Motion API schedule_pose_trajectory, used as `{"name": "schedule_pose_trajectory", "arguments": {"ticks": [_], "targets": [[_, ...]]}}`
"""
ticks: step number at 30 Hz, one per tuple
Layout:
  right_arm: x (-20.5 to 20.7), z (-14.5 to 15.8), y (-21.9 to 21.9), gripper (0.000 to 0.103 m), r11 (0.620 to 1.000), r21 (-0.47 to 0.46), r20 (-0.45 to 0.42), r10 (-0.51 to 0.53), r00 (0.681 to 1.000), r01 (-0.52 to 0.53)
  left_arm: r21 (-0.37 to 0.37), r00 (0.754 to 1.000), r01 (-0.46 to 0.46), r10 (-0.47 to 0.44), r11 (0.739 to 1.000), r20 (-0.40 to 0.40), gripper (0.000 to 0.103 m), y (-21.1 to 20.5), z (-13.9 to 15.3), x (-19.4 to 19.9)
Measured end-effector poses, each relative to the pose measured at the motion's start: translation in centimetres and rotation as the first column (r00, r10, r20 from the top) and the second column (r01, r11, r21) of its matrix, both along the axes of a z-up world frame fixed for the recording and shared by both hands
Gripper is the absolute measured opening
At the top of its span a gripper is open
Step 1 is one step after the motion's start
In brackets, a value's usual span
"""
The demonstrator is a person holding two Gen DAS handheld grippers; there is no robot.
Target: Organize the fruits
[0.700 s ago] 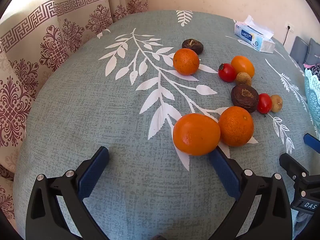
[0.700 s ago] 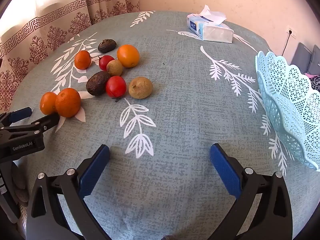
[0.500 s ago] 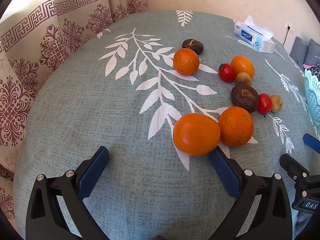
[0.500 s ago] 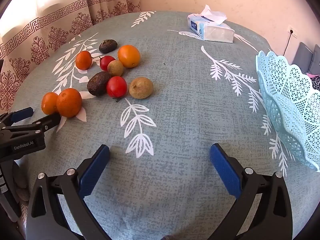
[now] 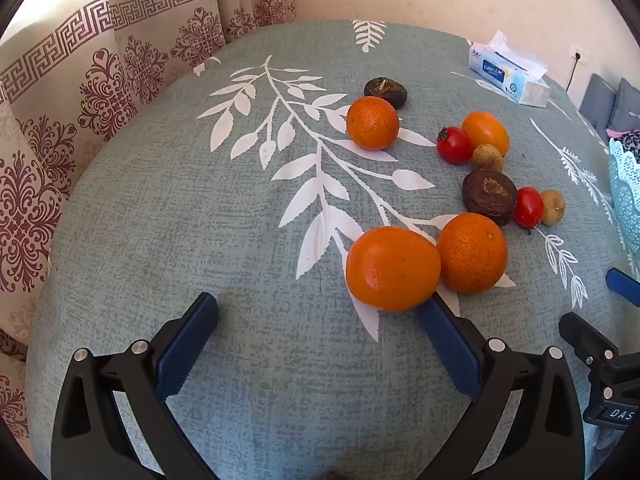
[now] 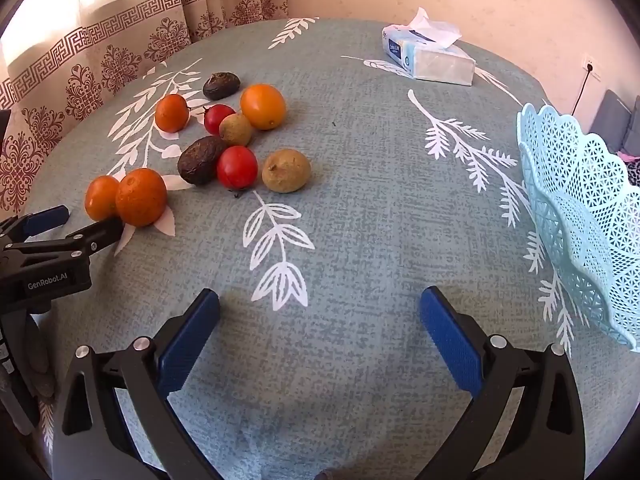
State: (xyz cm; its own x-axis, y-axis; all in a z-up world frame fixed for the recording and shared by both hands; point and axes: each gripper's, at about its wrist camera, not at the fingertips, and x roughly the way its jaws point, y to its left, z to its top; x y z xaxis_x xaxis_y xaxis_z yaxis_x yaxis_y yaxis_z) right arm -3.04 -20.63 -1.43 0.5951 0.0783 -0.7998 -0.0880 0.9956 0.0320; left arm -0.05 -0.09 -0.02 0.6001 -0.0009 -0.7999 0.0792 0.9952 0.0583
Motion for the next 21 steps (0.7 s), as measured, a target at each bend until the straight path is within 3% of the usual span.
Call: {"name": "schedule_pose_trajectory", "arguments": {"ticks": [21], "targets": [[0.21, -0.02, 0.33, 0.101, 1.000, -0.022, 0.001, -0.018, 1.000, 0.018, 0.006, 1.000, -0.001, 0.001, 1.000, -0.001, 0.098, 0.02, -0.19, 0.10]]}}
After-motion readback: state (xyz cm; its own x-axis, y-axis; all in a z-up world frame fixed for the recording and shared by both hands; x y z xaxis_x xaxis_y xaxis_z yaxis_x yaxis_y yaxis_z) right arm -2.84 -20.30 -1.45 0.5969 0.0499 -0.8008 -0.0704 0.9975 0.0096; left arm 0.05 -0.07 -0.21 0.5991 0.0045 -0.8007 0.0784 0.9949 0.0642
